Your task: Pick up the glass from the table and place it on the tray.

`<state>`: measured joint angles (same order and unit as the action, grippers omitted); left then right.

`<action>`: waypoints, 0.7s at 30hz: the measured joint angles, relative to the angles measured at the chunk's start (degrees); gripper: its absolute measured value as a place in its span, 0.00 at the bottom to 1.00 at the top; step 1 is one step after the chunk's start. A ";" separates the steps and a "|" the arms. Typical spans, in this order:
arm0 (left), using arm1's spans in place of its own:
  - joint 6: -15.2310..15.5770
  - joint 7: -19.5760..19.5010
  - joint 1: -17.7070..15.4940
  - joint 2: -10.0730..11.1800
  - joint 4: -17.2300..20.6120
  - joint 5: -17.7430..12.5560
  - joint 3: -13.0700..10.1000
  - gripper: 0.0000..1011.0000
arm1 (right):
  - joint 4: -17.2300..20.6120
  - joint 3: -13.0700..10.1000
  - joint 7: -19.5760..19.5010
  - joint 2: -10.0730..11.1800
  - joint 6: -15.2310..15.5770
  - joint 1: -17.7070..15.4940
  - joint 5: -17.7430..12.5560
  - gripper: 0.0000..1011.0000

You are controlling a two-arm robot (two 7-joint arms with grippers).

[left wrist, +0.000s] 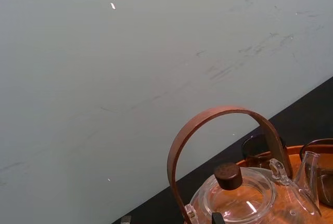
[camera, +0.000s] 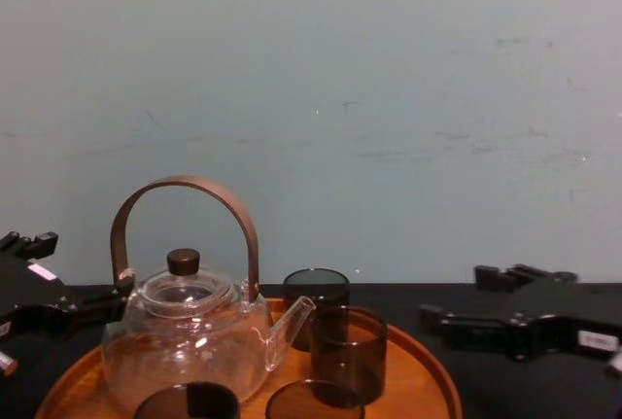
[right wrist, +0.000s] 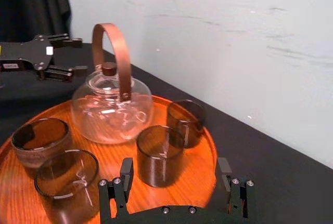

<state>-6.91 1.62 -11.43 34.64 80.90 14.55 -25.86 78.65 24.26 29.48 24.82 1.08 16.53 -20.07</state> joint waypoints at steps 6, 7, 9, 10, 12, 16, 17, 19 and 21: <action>0.00 0.00 0.00 0.00 0.00 0.00 0.00 0.99 | 3.54 -2.78 -2.31 1.97 -0.20 -3.88 -1.10 0.99; 0.00 0.00 0.00 0.00 0.00 0.00 0.00 0.99 | 3.75 -3.04 -2.51 2.09 -0.26 -4.19 -1.19 0.99; 0.00 0.00 0.00 0.00 0.00 0.00 0.00 0.99 | 4.47 -4.15 -3.28 2.55 -0.43 -5.36 -1.52 0.99; 0.00 0.00 0.00 0.00 0.00 0.00 0.00 0.99 | 4.60 -4.45 -3.48 2.66 -0.46 -5.67 -1.61 0.99; 0.00 0.00 0.00 0.00 0.00 0.00 0.00 0.99 | 4.89 -5.30 -4.30 2.85 -0.49 -6.55 -1.78 0.99; 0.00 0.00 0.00 0.00 0.00 0.00 0.00 0.99 | 5.06 -6.89 -6.30 2.85 -0.38 -7.99 -1.75 0.99; 0.00 0.00 0.00 0.01 0.00 0.00 0.00 0.99 | 5.06 -6.98 -6.43 2.84 -0.36 -8.09 -1.75 0.99; 0.00 0.00 0.00 0.00 0.00 0.00 0.00 0.99 | 5.09 -6.91 -6.38 2.84 -0.37 -8.02 -1.73 0.99; 0.00 0.00 0.00 0.00 0.00 0.00 0.00 0.99 | 5.09 -6.80 -6.29 2.84 -0.36 -7.93 -1.73 0.99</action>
<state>-6.91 1.62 -11.43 34.65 80.90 14.55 -25.86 83.74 17.46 23.19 27.66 0.71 8.59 -21.80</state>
